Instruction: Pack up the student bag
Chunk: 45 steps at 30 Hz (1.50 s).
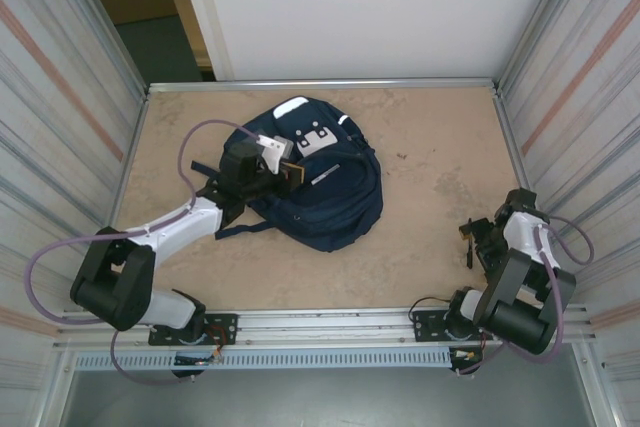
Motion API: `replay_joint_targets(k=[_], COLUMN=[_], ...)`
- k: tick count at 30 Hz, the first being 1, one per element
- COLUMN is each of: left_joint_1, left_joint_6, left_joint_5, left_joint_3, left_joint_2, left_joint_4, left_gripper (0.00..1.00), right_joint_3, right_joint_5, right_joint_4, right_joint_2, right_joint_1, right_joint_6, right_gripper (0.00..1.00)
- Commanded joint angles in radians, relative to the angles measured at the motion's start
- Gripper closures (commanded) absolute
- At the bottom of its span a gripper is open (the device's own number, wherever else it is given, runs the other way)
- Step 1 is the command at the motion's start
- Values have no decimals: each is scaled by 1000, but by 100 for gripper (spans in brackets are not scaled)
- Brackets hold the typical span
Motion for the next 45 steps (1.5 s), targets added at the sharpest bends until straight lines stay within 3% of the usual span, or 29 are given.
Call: replay_joint_targets(k=[1,7,14,17,20,22,28,31,34,45], left_joint_1=[-1,0,0,0,0,1,0,0,0,0], left_joint_6=[125,165,177,179,179,175,159,153,153,167], left_joint_5=[-104,-93,-96,-107,-113,-102,-86,-67,-73,-58], left_joint_3=[-39,-42,-38,-37,-36,-29,-24,-13,-15,-3], left_joint_2=[-20,-30,-40,-43,-41,-36,-36,-38,-32,-38], left_joint_4=[19,11,-7,-17,-15,-18,-27,-38,-35,-56], left_gripper=[93,92,92,92,92,92,92,92,92,92], right_joint_3=[30,54,52,63,63,58,46,55,63,24], right_joint_5=[38,70,49,102,58,17,-98,-106,-128,-237], right_joint_4=[-8,27,86,73,79,78,111,103,101,89], right_joint_2=[9,-14,77,108,128,136,103,91,93,-77], right_joint_1=[3,89,91,116,108,99,112,137,159,193], right_joint_6=[-25,-67,-85,-91,-95,-92,-107,-106,-117,-87], right_gripper=[3,4,11,11,14,22,62,75,83,89])
